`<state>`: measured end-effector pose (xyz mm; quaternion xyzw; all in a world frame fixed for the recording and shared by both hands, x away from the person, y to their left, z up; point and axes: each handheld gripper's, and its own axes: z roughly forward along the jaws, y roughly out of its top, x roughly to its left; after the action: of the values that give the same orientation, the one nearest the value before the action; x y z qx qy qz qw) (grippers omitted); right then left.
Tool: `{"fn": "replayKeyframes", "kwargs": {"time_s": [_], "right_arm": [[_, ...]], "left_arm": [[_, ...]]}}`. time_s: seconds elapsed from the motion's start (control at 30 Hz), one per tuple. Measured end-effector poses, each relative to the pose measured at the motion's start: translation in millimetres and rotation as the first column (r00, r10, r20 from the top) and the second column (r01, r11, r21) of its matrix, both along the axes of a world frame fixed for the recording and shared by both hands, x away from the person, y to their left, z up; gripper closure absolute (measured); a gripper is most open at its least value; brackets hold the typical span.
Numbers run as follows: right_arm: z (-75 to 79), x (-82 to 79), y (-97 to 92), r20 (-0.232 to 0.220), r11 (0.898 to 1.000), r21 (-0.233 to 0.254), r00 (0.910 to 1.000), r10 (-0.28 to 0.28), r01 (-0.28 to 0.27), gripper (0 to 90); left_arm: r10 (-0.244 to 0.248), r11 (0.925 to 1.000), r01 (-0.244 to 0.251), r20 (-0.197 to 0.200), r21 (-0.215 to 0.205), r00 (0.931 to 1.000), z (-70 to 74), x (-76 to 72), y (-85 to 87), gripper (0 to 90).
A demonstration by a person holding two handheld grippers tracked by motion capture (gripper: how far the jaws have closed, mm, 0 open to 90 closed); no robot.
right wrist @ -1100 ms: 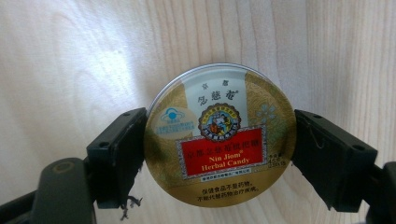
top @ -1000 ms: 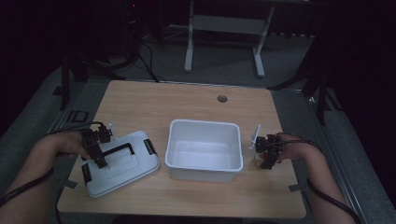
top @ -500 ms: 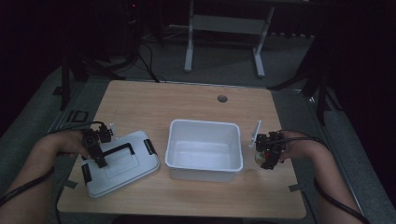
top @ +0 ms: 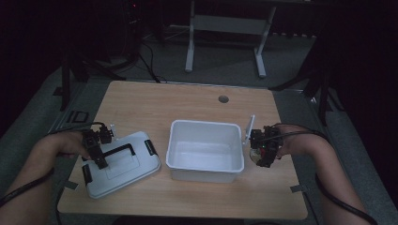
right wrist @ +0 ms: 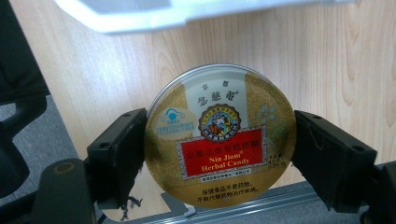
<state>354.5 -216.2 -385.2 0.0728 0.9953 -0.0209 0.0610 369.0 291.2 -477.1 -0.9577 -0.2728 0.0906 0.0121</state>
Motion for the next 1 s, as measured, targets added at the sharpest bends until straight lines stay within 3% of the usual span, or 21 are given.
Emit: {"fn": "replayKeyframes", "kwargs": {"time_s": [0.53, 1.0], "right_arm": [[11.9, 3.3, 43.4, 0.015, 0.999, -0.021, 0.9993, 0.033, -0.033, 20.8], [-0.5, 9.9, 74.9, 0.013, 0.997, -0.017, 0.9969, 0.078, -0.078, 20.8]], "left_arm": [[0.0, 1.0, 0.0, 0.0, 0.003, 1.0, 1.2, -0.4, 0.5, 42.4], [0.0, 1.0, 0.0, 0.001, -0.001, 1.0, 2.1, -0.5, 0.1, 42.4]]}}
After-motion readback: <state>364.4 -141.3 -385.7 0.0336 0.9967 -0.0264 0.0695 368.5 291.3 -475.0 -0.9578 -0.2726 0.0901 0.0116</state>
